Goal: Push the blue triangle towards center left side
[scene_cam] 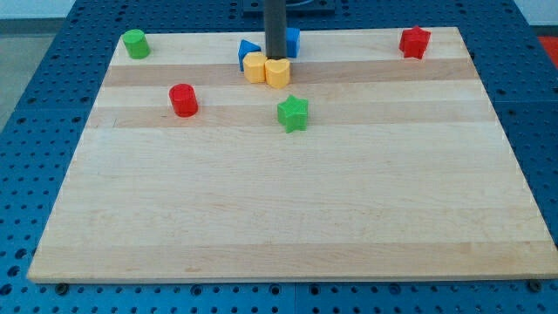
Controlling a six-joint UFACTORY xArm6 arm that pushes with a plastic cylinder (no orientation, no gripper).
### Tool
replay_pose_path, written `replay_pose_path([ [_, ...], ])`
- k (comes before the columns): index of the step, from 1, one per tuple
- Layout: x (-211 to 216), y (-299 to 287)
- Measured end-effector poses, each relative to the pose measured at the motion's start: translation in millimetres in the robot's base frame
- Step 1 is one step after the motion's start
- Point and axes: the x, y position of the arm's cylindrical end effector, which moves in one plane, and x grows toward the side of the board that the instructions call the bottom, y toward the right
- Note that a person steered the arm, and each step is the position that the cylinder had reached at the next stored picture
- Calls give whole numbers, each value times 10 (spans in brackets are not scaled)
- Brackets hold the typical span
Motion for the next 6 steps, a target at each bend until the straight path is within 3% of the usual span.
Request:
replay_pose_path([
  [3, -43, -376],
  [6, -310, -341],
])
